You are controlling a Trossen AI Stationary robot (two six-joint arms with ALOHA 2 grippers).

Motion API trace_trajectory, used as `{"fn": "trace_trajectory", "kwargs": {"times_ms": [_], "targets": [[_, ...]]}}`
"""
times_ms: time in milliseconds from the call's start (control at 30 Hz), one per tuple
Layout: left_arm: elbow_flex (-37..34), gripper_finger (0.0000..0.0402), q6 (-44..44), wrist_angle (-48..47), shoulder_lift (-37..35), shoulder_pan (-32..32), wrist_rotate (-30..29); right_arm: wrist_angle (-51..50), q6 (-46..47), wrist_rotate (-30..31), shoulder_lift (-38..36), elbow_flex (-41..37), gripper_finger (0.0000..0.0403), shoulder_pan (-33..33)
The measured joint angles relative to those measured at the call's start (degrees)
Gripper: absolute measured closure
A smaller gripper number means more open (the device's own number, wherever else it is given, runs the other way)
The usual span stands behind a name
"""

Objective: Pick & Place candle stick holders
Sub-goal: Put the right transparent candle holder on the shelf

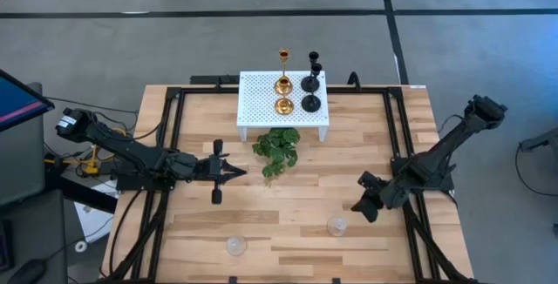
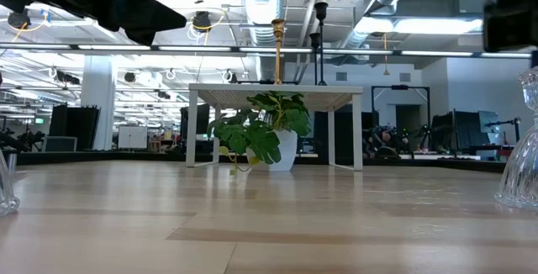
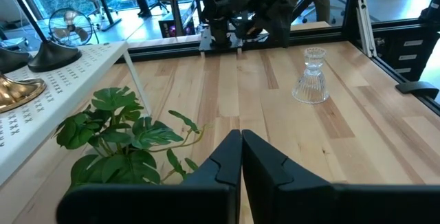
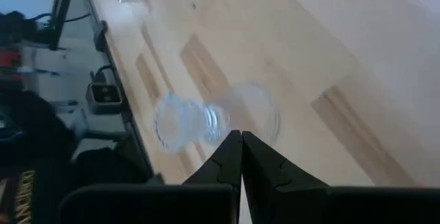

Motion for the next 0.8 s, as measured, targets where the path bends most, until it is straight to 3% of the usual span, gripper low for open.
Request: {"fn": "trace_trajectory", "kwargs": {"times_ms": [400,800], "targets": [[0.0,0.0390,0.0,0.0,0.0,0.0,0.0,-26.2,-7.2,-5.0,16.9,25.5,0.0403,-4.7],[0.0,0.0390,0.0,0.0,0.0,0.0,0.0,-27.1,-18.3,-14.7,28.5,35.2,0.0403,-7.5]]}}
